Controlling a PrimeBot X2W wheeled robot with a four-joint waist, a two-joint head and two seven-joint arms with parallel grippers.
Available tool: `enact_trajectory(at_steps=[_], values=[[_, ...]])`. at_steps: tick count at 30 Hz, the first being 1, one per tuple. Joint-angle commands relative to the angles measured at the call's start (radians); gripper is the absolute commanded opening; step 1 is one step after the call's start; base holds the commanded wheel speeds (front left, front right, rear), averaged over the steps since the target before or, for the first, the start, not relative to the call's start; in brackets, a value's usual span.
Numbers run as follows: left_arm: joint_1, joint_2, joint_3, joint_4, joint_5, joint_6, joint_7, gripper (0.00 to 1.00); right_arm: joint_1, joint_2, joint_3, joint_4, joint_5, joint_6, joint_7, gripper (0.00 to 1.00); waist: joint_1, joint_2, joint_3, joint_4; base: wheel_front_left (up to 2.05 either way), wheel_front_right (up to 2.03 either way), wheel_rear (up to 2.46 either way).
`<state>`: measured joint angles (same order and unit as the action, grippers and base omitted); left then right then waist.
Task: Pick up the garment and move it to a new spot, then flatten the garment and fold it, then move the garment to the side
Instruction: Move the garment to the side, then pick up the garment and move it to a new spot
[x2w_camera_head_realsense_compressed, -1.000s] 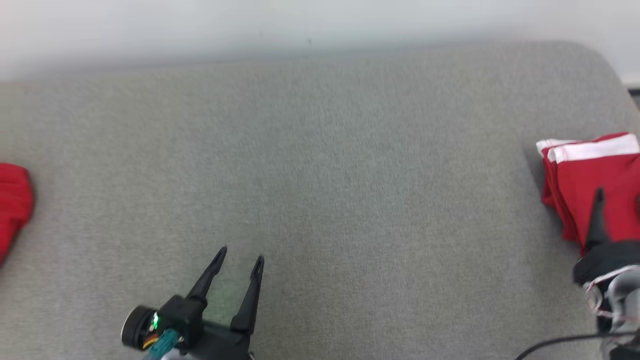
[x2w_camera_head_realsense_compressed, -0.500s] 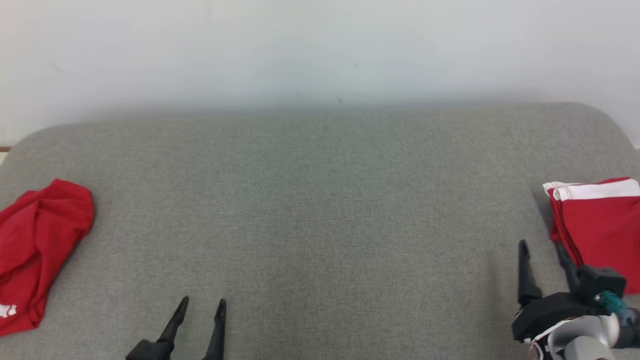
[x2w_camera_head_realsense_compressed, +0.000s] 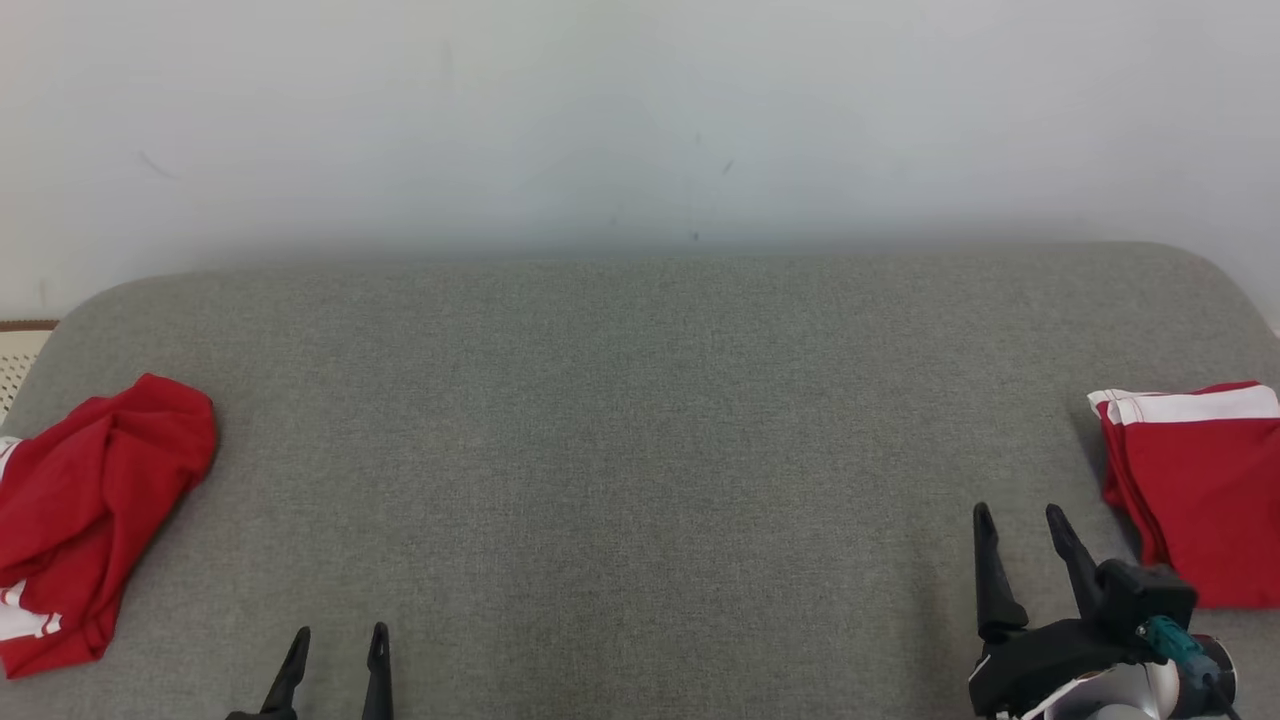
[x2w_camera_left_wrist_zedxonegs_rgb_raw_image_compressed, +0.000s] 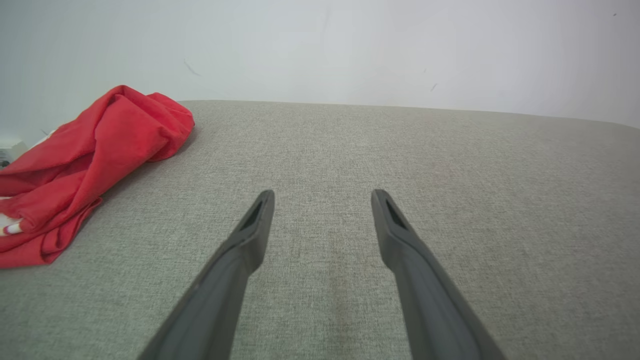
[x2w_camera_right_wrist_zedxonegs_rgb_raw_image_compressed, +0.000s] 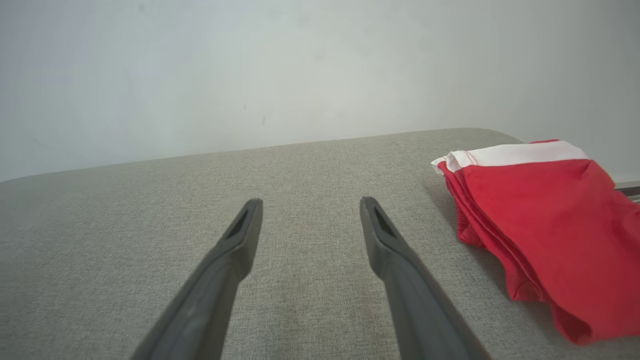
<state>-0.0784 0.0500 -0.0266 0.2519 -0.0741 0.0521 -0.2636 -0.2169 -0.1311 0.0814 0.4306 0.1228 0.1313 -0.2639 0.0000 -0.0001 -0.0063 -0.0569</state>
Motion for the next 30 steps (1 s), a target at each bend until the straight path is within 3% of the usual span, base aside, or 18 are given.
enact_trajectory(at_steps=[1, 15, 30], values=[[0.022, 0.001, 0.007, -0.003, 0.001, 0.005, -0.001, 1.00, 0.013, 0.003, 0.011, -0.005, 0.003, -0.001, 0.000, 1.00, 0.0000, 0.0001, -0.002, 0.000, 0.00, 0.00, 0.00], [0.041, 0.001, 0.029, -0.008, -0.015, 0.037, -0.001, 1.00, 0.072, 0.001, 0.064, -0.042, 0.017, -0.001, 0.000, 1.00, 0.0000, 0.0001, -0.020, 0.001, 0.00, 0.00, 0.00], [0.041, 0.001, 0.032, -0.006, -0.007, 0.041, -0.001, 1.00, 0.076, 0.009, 0.071, -0.035, 0.002, -0.001, 0.000, 1.00, 0.0000, 0.0001, -0.020, 0.002, 0.00, 0.00, 0.00]])
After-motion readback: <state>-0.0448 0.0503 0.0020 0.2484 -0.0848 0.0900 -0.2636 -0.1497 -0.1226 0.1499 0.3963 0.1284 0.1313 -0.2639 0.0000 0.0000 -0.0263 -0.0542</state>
